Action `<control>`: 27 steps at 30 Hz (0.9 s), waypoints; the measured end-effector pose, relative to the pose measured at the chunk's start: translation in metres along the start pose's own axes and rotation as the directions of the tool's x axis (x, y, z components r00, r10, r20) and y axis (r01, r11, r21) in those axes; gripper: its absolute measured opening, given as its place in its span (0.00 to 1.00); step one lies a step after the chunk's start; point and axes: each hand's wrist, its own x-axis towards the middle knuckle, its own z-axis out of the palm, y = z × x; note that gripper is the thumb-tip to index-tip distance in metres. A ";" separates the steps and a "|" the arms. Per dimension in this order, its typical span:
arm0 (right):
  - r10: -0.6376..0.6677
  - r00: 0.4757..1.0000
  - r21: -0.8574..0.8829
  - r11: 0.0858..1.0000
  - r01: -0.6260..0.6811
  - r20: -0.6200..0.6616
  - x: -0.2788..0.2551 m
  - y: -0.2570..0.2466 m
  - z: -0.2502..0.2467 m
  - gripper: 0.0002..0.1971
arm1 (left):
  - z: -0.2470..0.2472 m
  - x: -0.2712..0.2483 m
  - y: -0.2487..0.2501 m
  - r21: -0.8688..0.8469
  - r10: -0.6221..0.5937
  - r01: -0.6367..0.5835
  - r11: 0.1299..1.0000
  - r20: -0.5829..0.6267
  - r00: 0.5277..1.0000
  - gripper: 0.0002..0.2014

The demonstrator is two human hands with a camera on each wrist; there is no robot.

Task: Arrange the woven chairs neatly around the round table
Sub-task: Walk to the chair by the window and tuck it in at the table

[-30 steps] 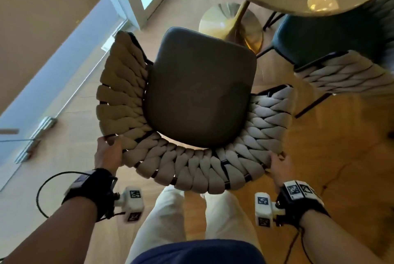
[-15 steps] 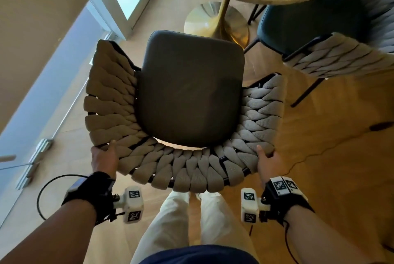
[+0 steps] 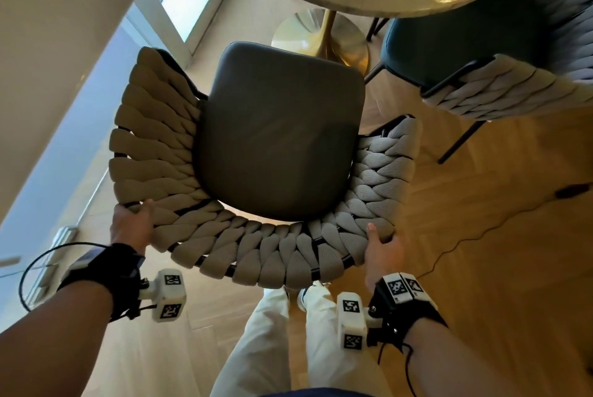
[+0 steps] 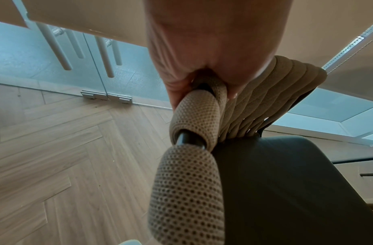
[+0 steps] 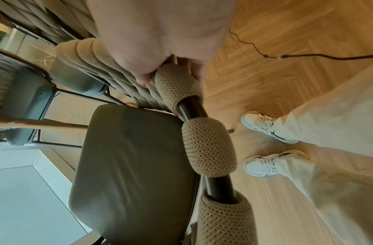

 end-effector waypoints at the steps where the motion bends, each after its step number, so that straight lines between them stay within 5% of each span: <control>1: -0.003 1.000 0.004 1.000 0.003 -0.007 0.001 0.001 0.004 0.37 | 0.000 0.006 0.003 0.013 0.012 -0.012 1.000 0.008 1.000 0.42; 4: 0.005 1.000 -0.017 1.000 -0.005 -0.007 -0.002 -0.004 0.007 0.33 | -0.001 0.016 0.018 0.048 0.058 -0.058 0.997 0.004 0.998 0.35; 19: -0.025 0.999 0.127 0.992 0.022 0.024 -0.010 -0.035 0.028 0.31 | 0.003 0.094 0.060 0.068 0.113 -0.115 0.991 0.034 0.993 0.46; 27: -0.002 0.999 0.174 0.985 -0.005 0.039 0.001 -0.052 0.033 0.33 | 0.012 0.130 0.068 0.050 0.090 -0.094 0.994 0.069 0.994 0.43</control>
